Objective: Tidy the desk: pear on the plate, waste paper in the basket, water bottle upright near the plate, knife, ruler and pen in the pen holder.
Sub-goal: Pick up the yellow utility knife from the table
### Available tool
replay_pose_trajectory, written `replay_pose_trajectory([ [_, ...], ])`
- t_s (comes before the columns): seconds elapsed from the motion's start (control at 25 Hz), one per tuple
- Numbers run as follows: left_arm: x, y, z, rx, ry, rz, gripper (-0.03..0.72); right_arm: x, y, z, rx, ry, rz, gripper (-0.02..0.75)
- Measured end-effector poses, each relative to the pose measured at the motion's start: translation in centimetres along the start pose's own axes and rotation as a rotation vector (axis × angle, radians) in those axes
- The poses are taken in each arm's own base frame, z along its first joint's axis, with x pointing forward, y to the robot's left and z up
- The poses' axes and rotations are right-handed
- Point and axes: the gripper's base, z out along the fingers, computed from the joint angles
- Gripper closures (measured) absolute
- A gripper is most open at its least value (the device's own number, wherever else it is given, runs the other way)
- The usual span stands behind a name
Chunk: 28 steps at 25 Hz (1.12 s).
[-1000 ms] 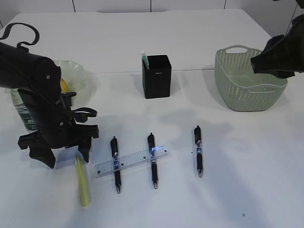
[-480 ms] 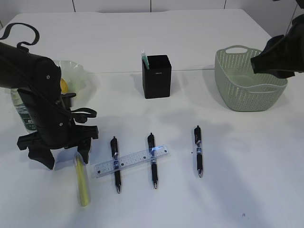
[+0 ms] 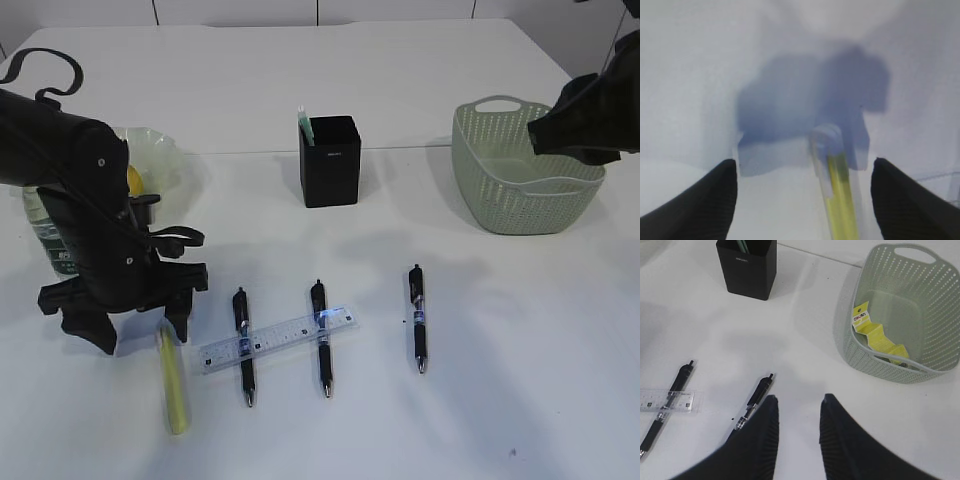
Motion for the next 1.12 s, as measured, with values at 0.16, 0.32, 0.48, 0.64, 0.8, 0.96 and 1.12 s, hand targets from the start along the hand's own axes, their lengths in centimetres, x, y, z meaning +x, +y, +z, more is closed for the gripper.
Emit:
replay_pose_trajectory([
  [0.16, -0.16, -0.11, 0.0, 0.012, -0.017, 0.002, 0.096, 0.0, 0.0, 0.0, 0.0, 0.0, 0.0, 0.494],
  [0.32, -0.2, -0.14, 0.14, 0.014, -0.02, 0.009, 0.096, 0.0, 0.0, 0.0, 0.0, 0.0, 0.0, 0.494],
  [0.48, -0.23, -0.12, 0.44, 0.008, -0.018, 0.015, 0.096, 0.0, 0.0, 0.0, 0.0, 0.0, 0.0, 0.494],
  [0.64, -0.27, -0.1, 0.46, 0.005, -0.022, 0.022, 0.096, 0.0, 0.0, 0.0, 0.0, 0.0, 0.0, 0.494],
  [0.8, -0.37, 0.02, 0.46, -0.008, -0.033, 0.04, 0.096, 0.0, 0.0, 0.0, 0.0, 0.0, 0.0, 0.494],
  [0.96, -0.41, 0.07, 0.45, -0.013, -0.037, 0.047, 0.096, 0.0, 0.0, 0.0, 0.0, 0.0, 0.0, 0.494],
  [1.12, -0.46, 0.13, 0.45, -0.021, -0.042, 0.057, 0.096, 0.0, 0.0, 0.0, 0.0, 0.0, 0.0, 0.494],
])
